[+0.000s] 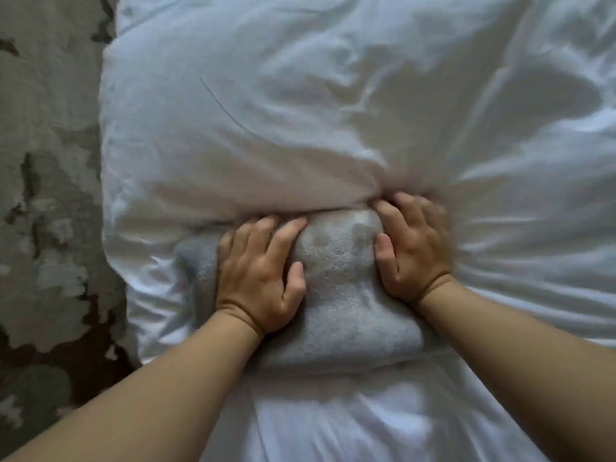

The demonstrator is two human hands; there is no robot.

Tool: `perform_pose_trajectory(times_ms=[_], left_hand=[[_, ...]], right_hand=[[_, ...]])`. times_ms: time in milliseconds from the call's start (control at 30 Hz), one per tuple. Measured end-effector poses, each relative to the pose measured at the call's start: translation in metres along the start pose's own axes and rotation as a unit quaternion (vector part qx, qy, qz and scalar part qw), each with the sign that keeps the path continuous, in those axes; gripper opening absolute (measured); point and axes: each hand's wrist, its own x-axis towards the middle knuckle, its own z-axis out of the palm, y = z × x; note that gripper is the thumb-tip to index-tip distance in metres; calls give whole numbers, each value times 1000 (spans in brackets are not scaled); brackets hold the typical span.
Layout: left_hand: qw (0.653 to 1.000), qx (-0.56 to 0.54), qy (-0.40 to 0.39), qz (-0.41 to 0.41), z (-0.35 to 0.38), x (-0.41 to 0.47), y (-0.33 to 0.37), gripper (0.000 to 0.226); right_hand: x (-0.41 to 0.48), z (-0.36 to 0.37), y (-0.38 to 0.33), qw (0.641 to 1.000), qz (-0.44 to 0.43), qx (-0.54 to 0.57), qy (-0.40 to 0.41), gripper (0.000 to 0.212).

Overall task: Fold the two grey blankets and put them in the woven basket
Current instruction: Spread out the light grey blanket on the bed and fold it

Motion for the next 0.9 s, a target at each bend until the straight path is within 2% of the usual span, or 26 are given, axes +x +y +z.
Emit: perform_pose_trajectory(times_ms=[100, 167, 400, 633, 733, 900], left_hand=[[1000, -6, 30, 0, 46, 11, -9, 51], [999, -7, 35, -7, 57, 20, -12, 49], [1000, 1, 21, -24, 17, 14, 5, 53], [998, -15, 56, 16, 70, 20, -14, 49], [997, -22, 70, 20, 63, 16, -12, 49], [997, -33, 71, 9, 43, 16, -7, 53]], right_hand=[[0, 46, 25, 998, -14, 36, 43, 43], [5, 59, 31, 998, -17, 45, 41, 41], [8, 18, 15, 998, 22, 66, 7, 52], [6, 65, 36, 997, -13, 63, 44, 40], [5, 56, 34, 998, -11, 50, 45, 42], [11, 28, 15, 1000, 20, 20, 0, 51]])
